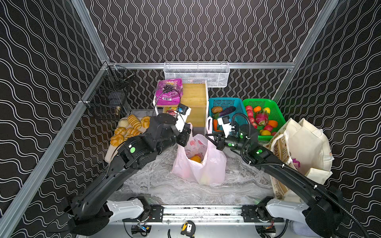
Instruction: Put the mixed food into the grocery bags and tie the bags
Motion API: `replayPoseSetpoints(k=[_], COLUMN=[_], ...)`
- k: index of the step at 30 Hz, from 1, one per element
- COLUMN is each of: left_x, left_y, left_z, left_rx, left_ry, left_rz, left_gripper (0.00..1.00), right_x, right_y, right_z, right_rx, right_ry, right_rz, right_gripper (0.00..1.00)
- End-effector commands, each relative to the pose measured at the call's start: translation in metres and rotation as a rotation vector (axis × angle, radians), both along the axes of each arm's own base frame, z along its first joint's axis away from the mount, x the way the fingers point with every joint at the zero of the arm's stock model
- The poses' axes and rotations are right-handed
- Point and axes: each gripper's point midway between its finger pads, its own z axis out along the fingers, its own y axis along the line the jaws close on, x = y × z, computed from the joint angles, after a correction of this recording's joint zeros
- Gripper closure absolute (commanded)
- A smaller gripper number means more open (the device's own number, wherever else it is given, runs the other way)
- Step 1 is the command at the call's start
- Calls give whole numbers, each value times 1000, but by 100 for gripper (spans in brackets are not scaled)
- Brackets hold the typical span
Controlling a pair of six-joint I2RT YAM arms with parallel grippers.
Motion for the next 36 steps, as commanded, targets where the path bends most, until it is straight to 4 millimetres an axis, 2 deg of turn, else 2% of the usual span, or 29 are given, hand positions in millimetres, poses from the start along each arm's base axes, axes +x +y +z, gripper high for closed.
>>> replayPoseSetpoints(k=[1,3,5,8,11,14,15,16,19,22,25,30,36], left_x=[11,7,1,-11,-14,-17,-21,-22,-22,-29,-47,-78,-96], left_y=[19,8,-6,-22,-16,-4,-4,-3,9,17,5,-19,-36], left_z=[34,38,34,15,-7,-9,-8,-3,7,2,-7,-25,-59], left_rx=[-291,-287,-223,-48,143,268,284,288,317,370,374,340,435], left_ry=[-53,-92,-119,-91,29,100,110,115,149,229,224,326,420], left_rz=[174,95,-10,-164,-178,-185,-221,-243,-252,-280,-431,-659,-769], left_gripper=[100,100,97,79,65,42,30,27,21,19,18,20,21], right_x=[-1,-2,0,2,1,-1,-1,-1,-1,-1,0,2,3], right_y=[2,7,7,6,5,5,4,4,4,5,5,7,7], right_z=[-23,-24,-24,-20,-15,-13,-13,-13,-13,-12,-11,-10,-10], right_rx=[-125,-145,-152,-145,-137,-135,-137,-139,-139,-132,-127,-136,-138], right_ry=[93,113,119,97,74,66,65,63,64,64,62,64,65], right_rz=[-3,15,12,-2,0,7,8,7,7,9,6,7,6], right_gripper=[92,91,91,91,91,91,91,91,91,91,91,91,91])
